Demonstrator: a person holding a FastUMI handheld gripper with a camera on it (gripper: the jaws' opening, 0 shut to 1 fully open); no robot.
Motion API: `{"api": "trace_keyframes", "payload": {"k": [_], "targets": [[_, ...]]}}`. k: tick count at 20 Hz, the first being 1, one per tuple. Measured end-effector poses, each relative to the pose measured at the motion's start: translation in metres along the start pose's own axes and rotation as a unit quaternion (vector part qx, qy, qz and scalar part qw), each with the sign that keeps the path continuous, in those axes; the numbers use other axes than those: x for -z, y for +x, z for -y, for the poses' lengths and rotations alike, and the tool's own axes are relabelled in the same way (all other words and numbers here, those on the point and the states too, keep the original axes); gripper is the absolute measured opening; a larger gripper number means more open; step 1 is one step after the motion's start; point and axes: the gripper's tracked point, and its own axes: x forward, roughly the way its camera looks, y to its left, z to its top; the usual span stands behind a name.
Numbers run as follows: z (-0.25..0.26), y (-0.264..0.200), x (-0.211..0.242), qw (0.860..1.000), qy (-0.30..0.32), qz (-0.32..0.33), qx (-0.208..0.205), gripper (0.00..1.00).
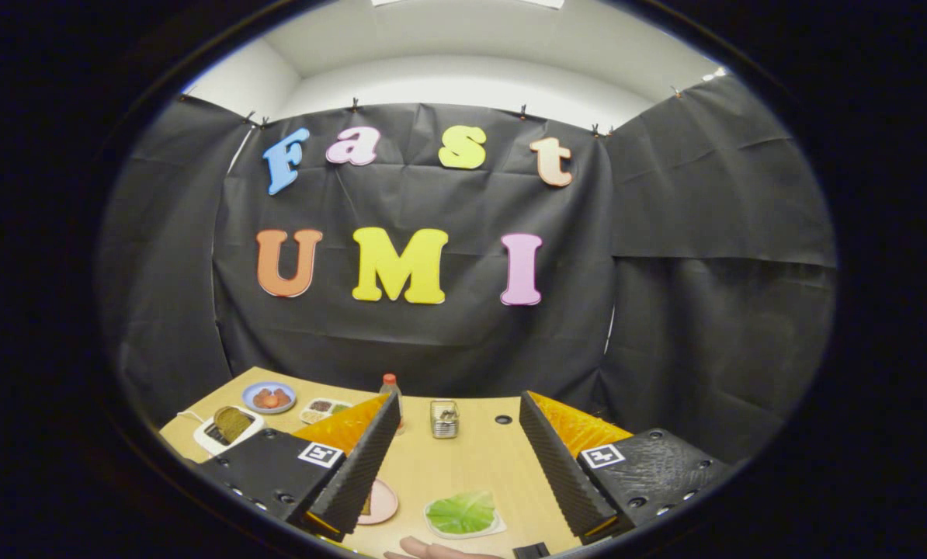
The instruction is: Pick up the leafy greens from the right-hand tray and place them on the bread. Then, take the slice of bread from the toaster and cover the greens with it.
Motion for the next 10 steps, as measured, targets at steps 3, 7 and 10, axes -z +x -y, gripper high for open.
{"api": "trace_keyframes", "payload": {"k": [3, 7, 10], "targets": [[0.005, 0.018, 0.021, 1.000, 0.001, -0.018, 0.000, 0.95], [0.021, 0.054, 0.074, 0.997, -0.016, -0.067, 0.016, 0.95], [0.027, 0.076, 0.129, 0.992, -0.019, -0.126, 0.015, 0.95]]}}
